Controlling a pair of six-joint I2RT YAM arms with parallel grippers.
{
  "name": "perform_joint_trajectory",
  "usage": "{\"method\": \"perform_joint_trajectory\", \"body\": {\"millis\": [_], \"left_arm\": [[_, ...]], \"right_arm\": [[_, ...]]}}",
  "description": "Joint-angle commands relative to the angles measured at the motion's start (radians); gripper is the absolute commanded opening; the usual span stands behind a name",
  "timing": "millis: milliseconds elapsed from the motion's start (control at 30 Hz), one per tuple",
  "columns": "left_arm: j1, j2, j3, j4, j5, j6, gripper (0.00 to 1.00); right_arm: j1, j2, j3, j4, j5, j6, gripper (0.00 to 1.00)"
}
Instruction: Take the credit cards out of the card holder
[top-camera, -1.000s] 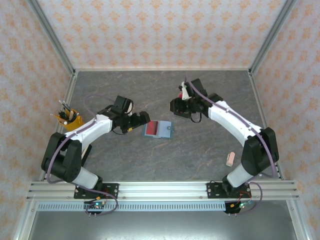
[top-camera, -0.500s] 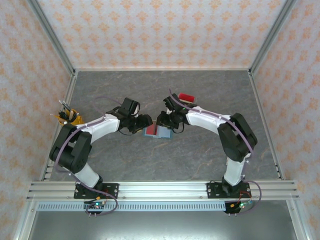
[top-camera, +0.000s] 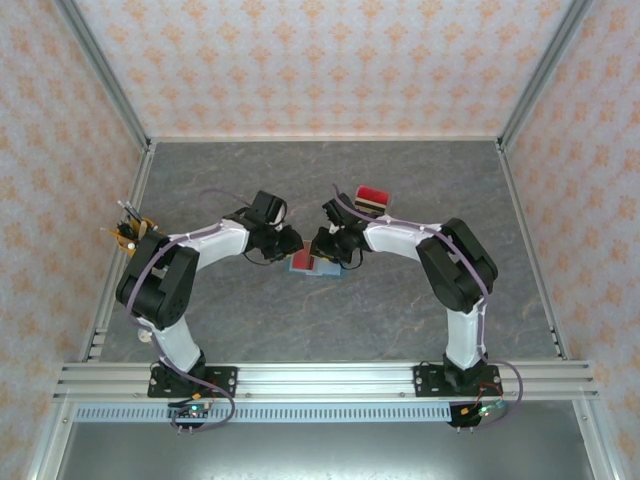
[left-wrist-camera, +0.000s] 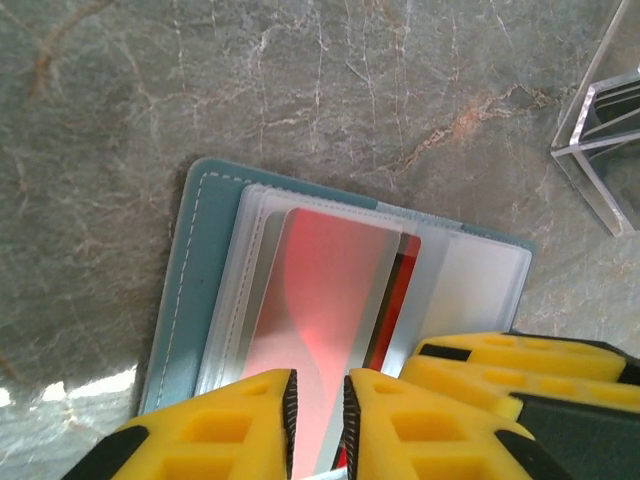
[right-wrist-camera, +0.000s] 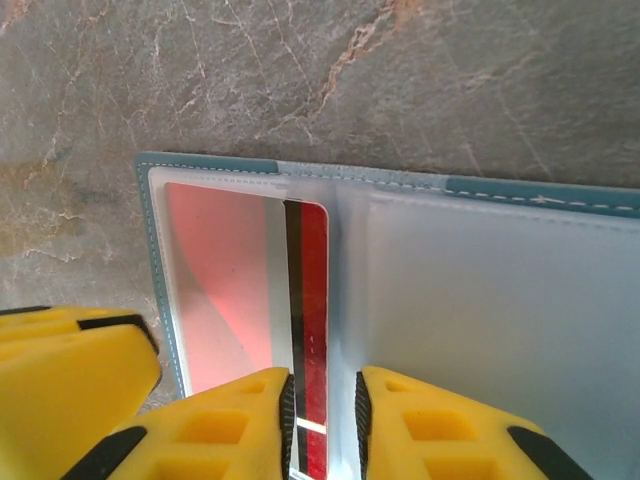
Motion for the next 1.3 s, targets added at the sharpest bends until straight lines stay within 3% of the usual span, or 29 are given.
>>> {"method": "perform_joint_trajectory", "body": {"millis": [0,500,1033,1267], "left_arm": [[-0.006,0.043,0.032,-0.030,-0.022,0.020,0.21],[-0.006,0.075,-0.004,-0.087,-0.130,-0.019,0.21],[-0.005,0.058,-0.037,-0.066,-0.111,-0.030,0.21],[-0.006,0.057,-0.045,-0.053,-0.099,-0.033,0.24]], "right_arm": [[-0.016,0.017,-0.020,0.053,-0.033,0.006,0.25],[-0.033,0.062,-0.025,0.121,-0.128,0.005,0.19],[-0.033,0.093,-0.005,0.077,-0.085,0.022,0.19],[-0.031,0.102,0.001,0.109,-0.134,0.024,0.14]]}}
